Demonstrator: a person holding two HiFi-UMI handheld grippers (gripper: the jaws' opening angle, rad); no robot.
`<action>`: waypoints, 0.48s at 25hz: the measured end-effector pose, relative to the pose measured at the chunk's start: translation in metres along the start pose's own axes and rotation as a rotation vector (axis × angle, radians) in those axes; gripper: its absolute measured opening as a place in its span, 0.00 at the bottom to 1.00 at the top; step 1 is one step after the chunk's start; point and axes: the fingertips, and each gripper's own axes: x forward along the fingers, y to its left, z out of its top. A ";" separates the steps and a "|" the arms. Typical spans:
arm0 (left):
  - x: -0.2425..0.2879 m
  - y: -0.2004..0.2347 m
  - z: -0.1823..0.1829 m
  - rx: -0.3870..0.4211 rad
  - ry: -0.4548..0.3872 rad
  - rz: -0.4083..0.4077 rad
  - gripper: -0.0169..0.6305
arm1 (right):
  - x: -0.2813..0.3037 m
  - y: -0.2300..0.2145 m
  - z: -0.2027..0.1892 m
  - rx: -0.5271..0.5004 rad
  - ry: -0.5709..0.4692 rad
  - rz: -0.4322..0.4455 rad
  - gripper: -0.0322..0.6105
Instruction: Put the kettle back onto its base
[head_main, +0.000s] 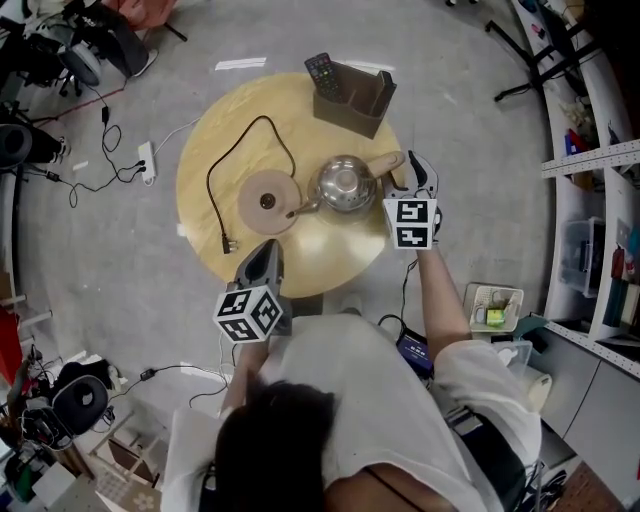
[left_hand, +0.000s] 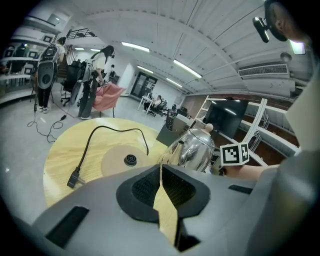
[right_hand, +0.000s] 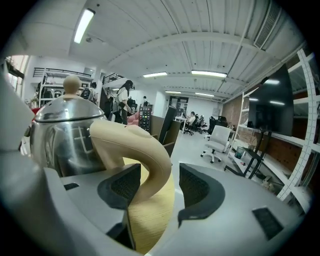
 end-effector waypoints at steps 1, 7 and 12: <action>0.000 0.000 0.000 0.002 0.003 0.000 0.08 | 0.002 -0.001 0.001 -0.001 -0.002 0.000 0.41; 0.002 0.003 -0.001 0.001 0.008 0.001 0.08 | 0.012 -0.002 0.004 -0.014 -0.016 0.009 0.41; 0.001 0.010 -0.001 -0.007 0.016 0.010 0.08 | 0.019 -0.003 0.008 -0.064 -0.024 0.009 0.41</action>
